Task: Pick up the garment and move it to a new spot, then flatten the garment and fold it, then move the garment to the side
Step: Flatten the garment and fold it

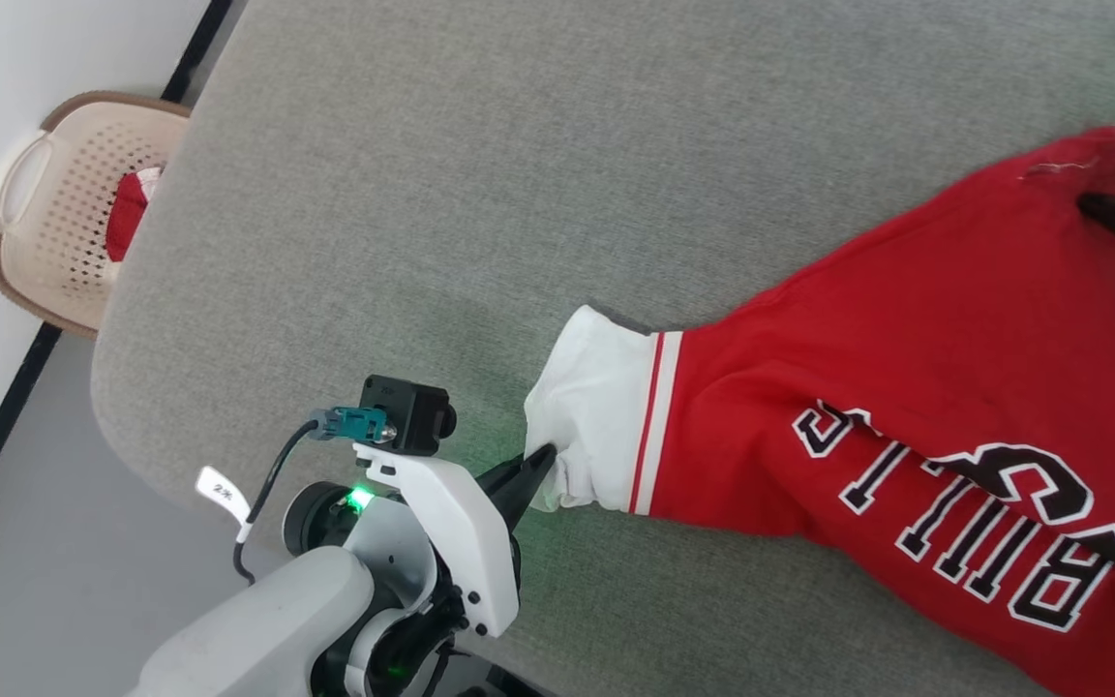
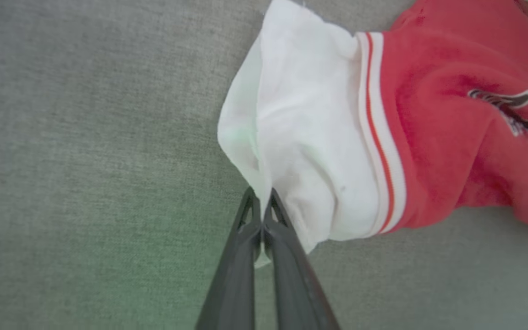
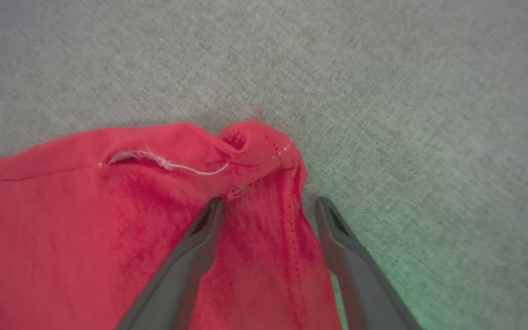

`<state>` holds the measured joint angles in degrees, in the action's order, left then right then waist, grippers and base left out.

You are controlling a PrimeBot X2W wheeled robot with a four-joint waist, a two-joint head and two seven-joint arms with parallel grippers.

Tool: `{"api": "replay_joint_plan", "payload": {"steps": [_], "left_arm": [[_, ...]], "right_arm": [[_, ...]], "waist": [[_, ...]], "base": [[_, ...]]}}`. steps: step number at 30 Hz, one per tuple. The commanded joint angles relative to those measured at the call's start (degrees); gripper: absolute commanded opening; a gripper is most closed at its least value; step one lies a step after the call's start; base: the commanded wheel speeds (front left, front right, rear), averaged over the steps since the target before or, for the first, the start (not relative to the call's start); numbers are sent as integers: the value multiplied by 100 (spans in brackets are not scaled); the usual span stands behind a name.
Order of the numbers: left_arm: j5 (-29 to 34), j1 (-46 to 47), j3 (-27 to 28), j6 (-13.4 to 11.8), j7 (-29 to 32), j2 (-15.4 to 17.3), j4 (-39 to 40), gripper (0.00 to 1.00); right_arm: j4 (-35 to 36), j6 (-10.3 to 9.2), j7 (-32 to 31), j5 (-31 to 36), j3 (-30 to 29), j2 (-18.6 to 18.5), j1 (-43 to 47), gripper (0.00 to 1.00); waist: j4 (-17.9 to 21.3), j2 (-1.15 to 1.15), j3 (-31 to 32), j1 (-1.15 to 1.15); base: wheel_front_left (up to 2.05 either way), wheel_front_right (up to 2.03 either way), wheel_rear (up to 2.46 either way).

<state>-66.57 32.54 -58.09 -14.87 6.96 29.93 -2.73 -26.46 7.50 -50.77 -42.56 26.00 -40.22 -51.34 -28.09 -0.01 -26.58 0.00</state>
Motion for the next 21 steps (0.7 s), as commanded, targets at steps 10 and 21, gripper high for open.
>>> {"api": "replay_joint_plan", "payload": {"steps": [10, 21], "left_arm": [[-50, 248, 119, 118, 63, 97, -246, 0], [144, 1513, 580, 28, 955, 1188, -46, 0]], "right_arm": [[-276, -1, -598, -233, 678, 45, -7, 0], [714, -2, 250, -779, 280, -47, -685, 0]], "waist": [[156, 1, -15, 0], [926, 1, 345, 0]], "base": [[0, 0, 0], [0, 0, 0]]}}
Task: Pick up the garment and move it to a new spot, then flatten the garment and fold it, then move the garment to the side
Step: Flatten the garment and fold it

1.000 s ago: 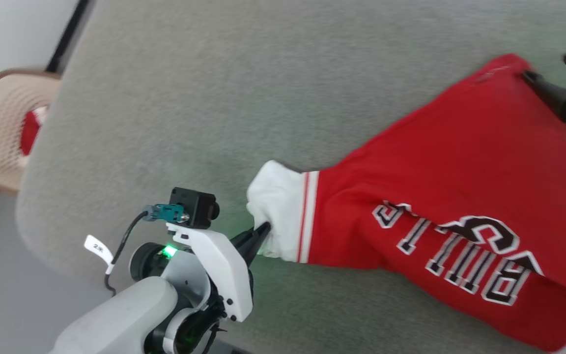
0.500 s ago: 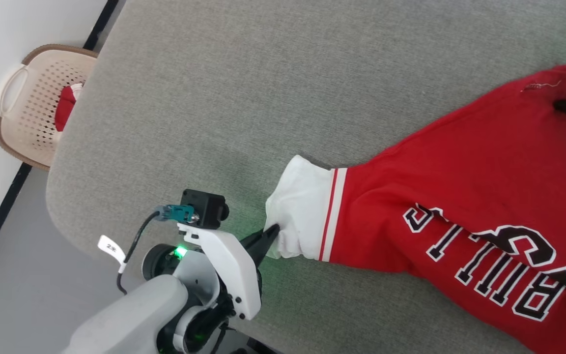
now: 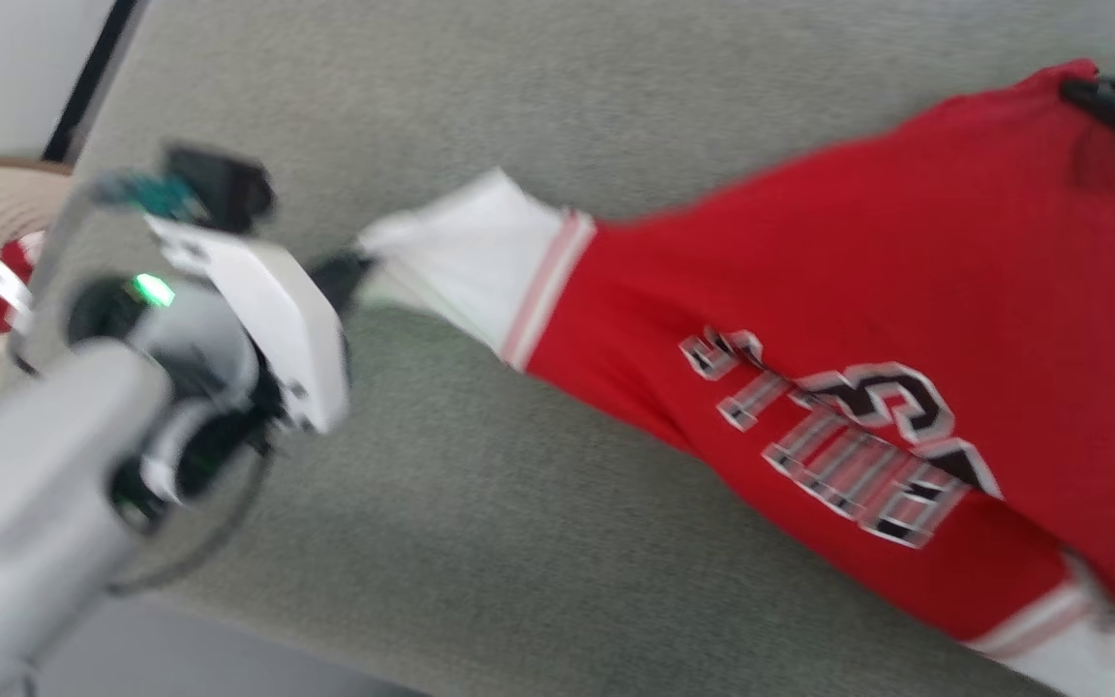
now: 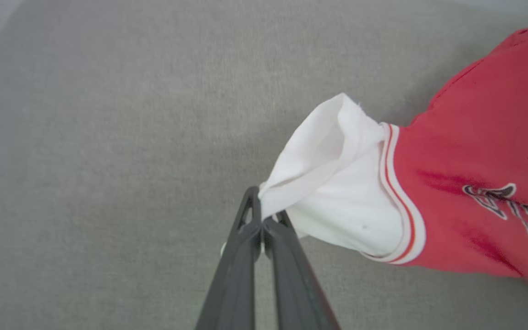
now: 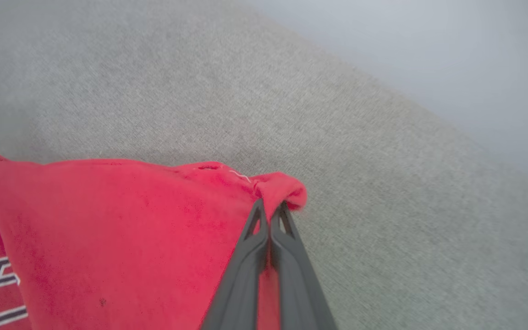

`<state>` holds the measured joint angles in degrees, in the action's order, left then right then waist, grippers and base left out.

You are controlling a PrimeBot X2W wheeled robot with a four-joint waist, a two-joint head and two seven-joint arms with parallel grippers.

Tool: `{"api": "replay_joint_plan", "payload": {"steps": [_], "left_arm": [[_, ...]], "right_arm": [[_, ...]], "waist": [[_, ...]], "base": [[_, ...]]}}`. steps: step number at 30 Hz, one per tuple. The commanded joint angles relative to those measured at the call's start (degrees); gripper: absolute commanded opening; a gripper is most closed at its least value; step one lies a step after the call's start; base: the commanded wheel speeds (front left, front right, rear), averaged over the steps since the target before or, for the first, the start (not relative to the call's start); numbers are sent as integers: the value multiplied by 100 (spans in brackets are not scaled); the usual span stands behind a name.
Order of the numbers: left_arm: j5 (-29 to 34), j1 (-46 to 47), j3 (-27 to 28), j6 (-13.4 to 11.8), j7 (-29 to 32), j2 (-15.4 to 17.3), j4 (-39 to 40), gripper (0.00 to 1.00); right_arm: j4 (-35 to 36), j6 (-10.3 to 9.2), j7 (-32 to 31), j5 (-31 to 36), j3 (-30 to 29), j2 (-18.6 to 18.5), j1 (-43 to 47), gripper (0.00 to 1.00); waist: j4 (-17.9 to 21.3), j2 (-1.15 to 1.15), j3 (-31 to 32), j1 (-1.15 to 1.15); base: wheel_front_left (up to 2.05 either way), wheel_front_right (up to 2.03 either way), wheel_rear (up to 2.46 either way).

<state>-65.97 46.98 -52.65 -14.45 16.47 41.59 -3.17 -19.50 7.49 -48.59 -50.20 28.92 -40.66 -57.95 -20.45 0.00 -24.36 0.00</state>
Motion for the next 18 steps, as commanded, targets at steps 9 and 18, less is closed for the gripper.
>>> {"api": "replay_joint_plan", "payload": {"steps": [9, 18], "left_arm": [[437, 1481, 322, 76, 909, 767, 41, 0], [777, 2538, 377, 429, 1332, 875, -482, 0]], "right_arm": [[671, 0, 497, -167, -305, -58, -167, 0], [987, -1, 661, -164, -628, 72, -279, 0]], "waist": [[831, 0, 489, 0], [1235, 0, 891, 0]], "base": [[0, 0, 0], [0, 0, 0]]}}
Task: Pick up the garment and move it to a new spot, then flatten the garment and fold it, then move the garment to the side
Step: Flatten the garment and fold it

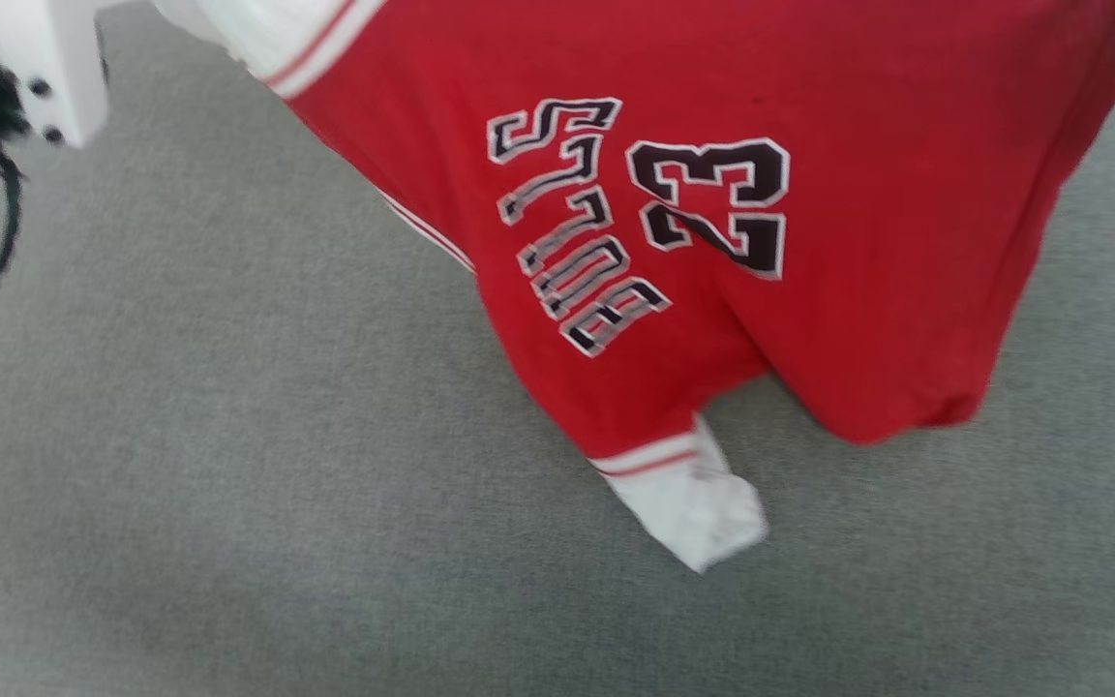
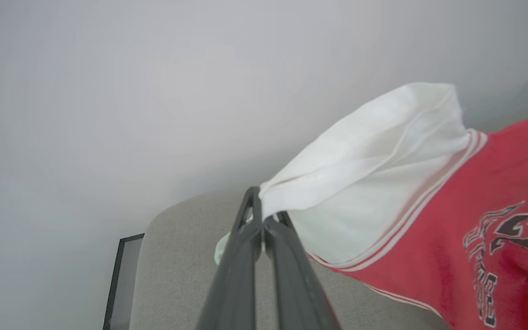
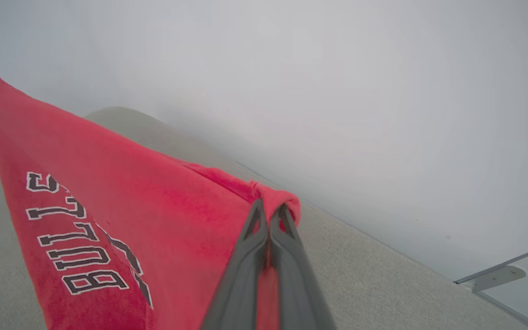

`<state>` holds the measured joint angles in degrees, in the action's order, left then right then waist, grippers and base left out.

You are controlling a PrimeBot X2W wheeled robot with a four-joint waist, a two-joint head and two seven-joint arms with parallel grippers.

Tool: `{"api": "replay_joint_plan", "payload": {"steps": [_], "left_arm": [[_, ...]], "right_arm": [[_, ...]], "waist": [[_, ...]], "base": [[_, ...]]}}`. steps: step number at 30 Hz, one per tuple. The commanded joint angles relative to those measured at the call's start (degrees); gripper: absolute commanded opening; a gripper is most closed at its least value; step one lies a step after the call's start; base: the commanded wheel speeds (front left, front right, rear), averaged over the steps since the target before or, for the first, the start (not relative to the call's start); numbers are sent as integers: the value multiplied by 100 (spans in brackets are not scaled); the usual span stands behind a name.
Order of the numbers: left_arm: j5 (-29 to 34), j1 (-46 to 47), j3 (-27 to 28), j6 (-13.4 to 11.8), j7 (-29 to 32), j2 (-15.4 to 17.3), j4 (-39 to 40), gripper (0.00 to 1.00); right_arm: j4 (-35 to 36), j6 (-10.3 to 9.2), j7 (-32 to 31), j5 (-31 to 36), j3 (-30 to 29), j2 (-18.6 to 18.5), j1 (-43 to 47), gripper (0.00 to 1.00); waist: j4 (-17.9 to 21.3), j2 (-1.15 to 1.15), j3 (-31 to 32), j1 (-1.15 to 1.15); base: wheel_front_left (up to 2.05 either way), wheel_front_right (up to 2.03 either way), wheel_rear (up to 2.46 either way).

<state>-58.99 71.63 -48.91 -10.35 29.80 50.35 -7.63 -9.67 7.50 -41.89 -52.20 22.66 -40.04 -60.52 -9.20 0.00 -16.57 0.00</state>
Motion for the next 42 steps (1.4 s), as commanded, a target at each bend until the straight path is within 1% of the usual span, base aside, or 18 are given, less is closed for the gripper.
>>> {"api": "replay_joint_plan", "payload": {"steps": [1, 5, 8, 10, 12, 14, 19, 21, 23, 24, 28, 31, 34, 36, 38, 40, 41, 42], "left_arm": [[76, 159, 26, 42, 37, -34, -124, 0], [188, 526, -7, 214, 18, -235, -539, 0], [405, 880, 23, 314, -271, -538, -952, 0], [566, 1146, 89, 338, -643, -794, -1267, 0], [872, 1474, 95, 355, -1102, -1029, -1670, 0], [1153, 1816, 158, 242, -1672, -1286, -2116, 0], [1891, 2633, 325, 28, -3495, -1752, -2963, 0], [2046, 2793, 313, 64, -4031, -1863, -3227, 0], [2134, 2842, 335, 139, -4308, -1930, -3407, 0], [2175, 2765, 303, 229, -4371, -1951, -3470, 0], [2018, 2173, 104, 730, -4376, -1973, -3744, 0], [1826, 1595, -125, 1102, -3980, -1951, -3859, 0], [1494, 937, -261, 1391, -3418, -1933, -3845, 0], [1257, 472, -356, 1520, -3009, -1917, -3731, 0], [997, 41, -414, 1575, -2666, -1826, -3534, 0], [688, -409, -420, 1580, -2281, -1749, -3284, 0], [610, -606, -435, 1530, -2137, -1689, -3130, 0], [610, -606, -435, 1530, -2137, -1689, -3130, 0]], "right_arm": [[30, -2, -35, 54, -17, 32, -47, 0], [4, -2, -67, 293, -136, 147, -214, 0], [-246, -2, 77, 571, -227, 346, -446, 0], [-500, -2, 336, 886, -259, 487, -703, 0], [-863, -2, 721, 1263, -282, 675, -977, 0], [-1230, -2, 1238, 1631, -253, 861, -1273, 0], [-2186, -3, 3044, 2725, -488, 1217, -1980, 0], [-2497, -3, 3619, 3058, -548, 1344, -2114, 0], [-2828, -3, 3953, 3315, -639, 1392, -2184, 0], [-2947, -3, 4065, 3379, -625, 1438, -2148, 0], [-3386, -3, 3964, 3208, -435, 1579, -1748, 0], [-3549, -3, 3749, 2914, -276, 1562, -1347, 0], [-3522, -3, 3488, 2553, -44, 1486, -856, 0], [-3421, -3, 3300, 2305, 87, 1410, -518, 0], [-3284, -3, 3136, 2075, 176, 1322, -211, 0], [-3116, -3, 2969, 1856, 249, 1238, 102, 0], [-3030, -3, 2875, 1751, 258, 1188, 261, 0], [-3030, -3, 2875, 1751, 258, 1188, 261, 0]], "waist": [[142, 0, 138, 0], [202, 0, 130, 0], [239, 0, -6, 0], [256, 0, -139, 0], [276, 0, -283, 0], [284, 0, -420, 0], [267, 0, -646, 0], [250, 0, -679, 0], [222, 0, -696, 0], [206, 0, -694, 0], [146, 0, -664, 0], [108, 0, -635, 0], [80, 0, -596, 0], [57, 0, -562, 0], [42, 0, -523, 0], [40, 0, -489, 0], [38, 0, -471, 0], [38, 0, -471, 0]], "base": [[0, 0, 0], [0, 0, 0], [0, 0, 0], [0, 0, 0], [0, 0, 0], [0, 0, 0], [0, 0, 0], [0, 0, 0], [0, 0, 0], [0, 0, 0], [0, 0, 0], [0, 0, 0], [0, 0, 0], [0, 0, 0], [0, 0, 0], [0, 0, 0], [0, 0, 0], [0, 0, 0]]}}
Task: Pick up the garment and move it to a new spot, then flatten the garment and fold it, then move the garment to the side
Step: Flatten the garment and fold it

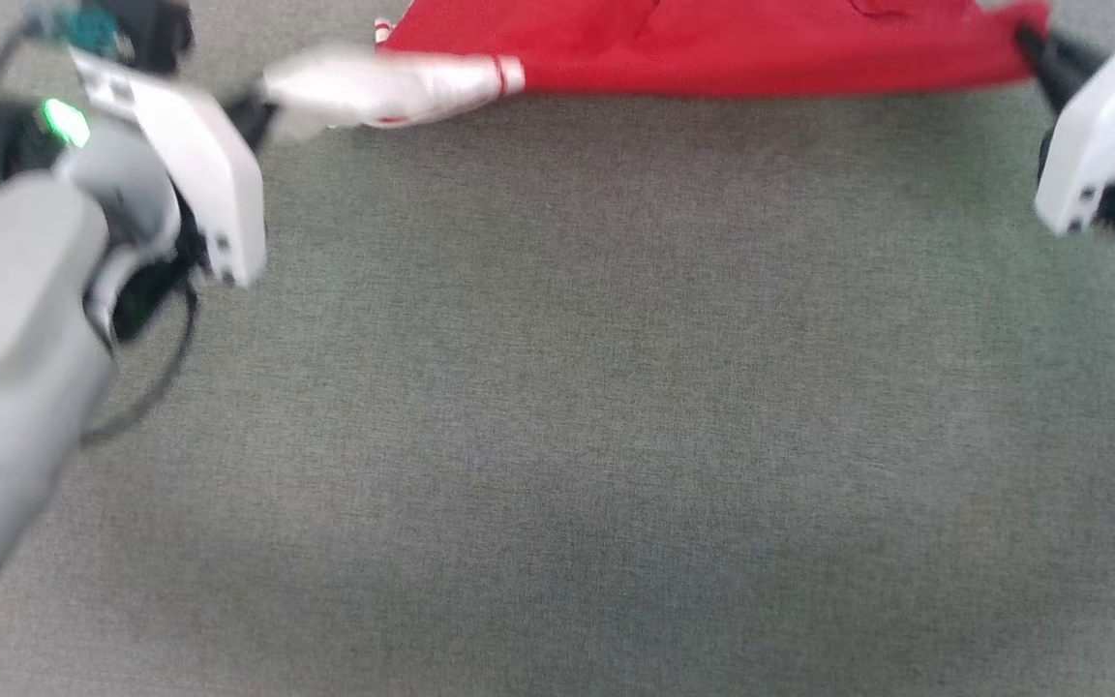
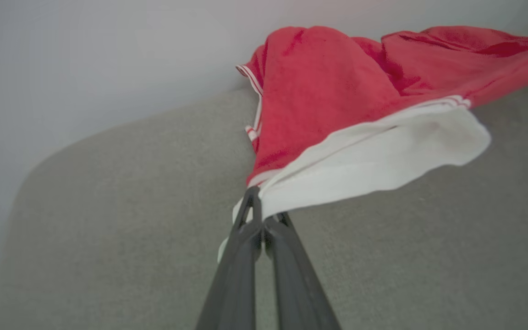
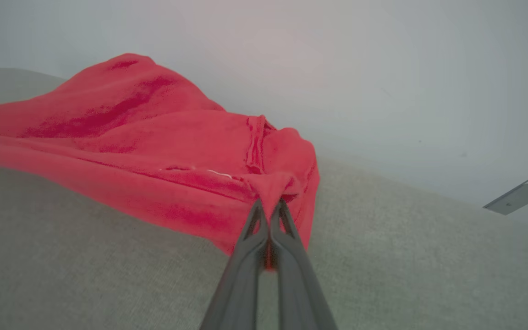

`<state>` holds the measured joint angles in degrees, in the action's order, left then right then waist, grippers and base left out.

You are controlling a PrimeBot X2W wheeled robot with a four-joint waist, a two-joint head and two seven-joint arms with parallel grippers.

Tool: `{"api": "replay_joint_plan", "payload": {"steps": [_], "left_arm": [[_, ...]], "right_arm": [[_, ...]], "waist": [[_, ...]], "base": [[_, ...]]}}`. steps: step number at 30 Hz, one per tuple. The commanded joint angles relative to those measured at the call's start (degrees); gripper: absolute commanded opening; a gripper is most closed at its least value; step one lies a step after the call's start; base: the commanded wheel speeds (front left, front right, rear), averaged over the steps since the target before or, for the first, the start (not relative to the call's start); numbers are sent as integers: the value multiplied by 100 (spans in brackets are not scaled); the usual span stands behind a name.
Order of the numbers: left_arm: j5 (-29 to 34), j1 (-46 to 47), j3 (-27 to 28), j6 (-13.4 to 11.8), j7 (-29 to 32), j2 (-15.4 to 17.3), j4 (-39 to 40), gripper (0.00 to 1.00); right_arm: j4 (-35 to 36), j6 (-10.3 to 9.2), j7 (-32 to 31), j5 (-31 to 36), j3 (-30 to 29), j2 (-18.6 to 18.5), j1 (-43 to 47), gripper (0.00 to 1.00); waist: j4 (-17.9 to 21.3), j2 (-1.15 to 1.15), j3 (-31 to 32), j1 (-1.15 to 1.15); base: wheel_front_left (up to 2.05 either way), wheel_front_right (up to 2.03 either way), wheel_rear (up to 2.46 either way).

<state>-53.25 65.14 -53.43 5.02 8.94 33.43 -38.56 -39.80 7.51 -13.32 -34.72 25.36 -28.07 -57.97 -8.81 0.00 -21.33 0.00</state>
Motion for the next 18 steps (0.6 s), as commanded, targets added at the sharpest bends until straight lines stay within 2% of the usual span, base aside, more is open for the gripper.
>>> {"api": "replay_joint_plan", "payload": {"steps": [1, 3, 6, 14, 18], "left_arm": [[-168, -198, 43, -63, 117, 46, 126, 0], [-334, -638, 10, -225, 378, 221, 546, 0], [-611, -1292, -7, -595, 651, 491, 1316, 0], [-1091, -2917, -125, -1854, 1009, 1268, 3521, 0], [-1265, -3564, -193, -2347, 994, 1554, 4284, 0]], "right_arm": [[72, -4, -63, -64, 10, -67, 165, 0], [303, -4, -220, -232, 30, -136, 467, 0], [657, -4, -456, -417, 8, -272, 949, 0], [1686, -4, -1148, -750, -301, -576, 2391, 0], [2239, -4, -1537, -826, -596, -676, 3175, 0]], "waist": [[-5, 0, 25, 0], [-4, 0, 70, 0], [-3, 0, 155, 0], [-10, 0, 402, 0], [-8, 0, 504, 0]], "base": [[0, 0, 0], [0, 0, 0], [0, 0, 0], [0, 0, 0], [0, 0, 0]]}}
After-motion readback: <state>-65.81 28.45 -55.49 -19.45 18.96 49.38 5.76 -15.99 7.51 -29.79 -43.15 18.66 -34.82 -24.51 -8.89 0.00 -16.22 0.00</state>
